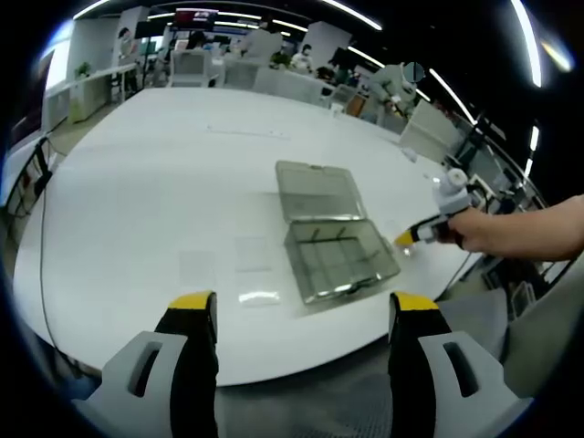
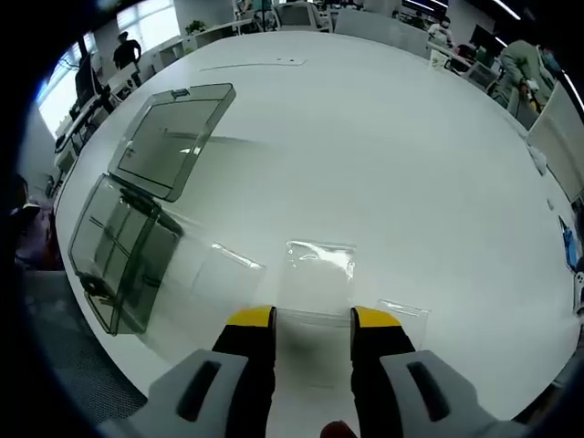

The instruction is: Insert the divider into the dual guide fixture by aligning both edges with the guide slots and pushing it downward to the bottom, including one-sided entry, uneven engagement, binding, and posture correction.

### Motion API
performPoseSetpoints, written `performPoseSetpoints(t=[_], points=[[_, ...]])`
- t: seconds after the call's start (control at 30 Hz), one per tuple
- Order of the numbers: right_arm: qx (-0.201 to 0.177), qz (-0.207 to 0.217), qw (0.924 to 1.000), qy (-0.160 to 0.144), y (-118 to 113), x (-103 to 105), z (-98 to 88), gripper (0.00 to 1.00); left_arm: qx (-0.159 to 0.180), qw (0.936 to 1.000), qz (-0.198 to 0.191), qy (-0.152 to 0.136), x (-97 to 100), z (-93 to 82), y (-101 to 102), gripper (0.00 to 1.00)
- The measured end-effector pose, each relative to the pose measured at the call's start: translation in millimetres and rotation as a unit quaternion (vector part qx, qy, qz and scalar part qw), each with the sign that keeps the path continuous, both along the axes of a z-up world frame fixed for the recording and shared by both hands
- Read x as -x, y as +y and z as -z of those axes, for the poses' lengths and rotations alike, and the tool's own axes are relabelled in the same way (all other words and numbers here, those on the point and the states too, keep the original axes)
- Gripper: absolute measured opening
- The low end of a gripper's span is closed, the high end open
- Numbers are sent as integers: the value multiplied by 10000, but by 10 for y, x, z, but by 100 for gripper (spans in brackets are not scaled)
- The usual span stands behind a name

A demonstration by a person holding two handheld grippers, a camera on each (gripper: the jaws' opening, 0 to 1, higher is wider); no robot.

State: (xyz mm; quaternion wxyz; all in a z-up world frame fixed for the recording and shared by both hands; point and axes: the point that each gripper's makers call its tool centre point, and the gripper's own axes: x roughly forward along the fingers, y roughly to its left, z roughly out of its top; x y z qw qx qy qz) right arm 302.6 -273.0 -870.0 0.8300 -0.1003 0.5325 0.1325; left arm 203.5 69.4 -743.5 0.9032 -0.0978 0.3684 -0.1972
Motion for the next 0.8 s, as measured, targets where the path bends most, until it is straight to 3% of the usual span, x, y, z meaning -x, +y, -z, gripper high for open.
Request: performPoseSetpoints(t=[0.33,0.8], points=[[1,-143,9999,-57,-24,8,-26,27,41,10000,56,16,-4,15,-64,74],[-33,-516,9983,-266,95,64,-203,27,212,9995,246,-40,-73,-45,-246,71]])
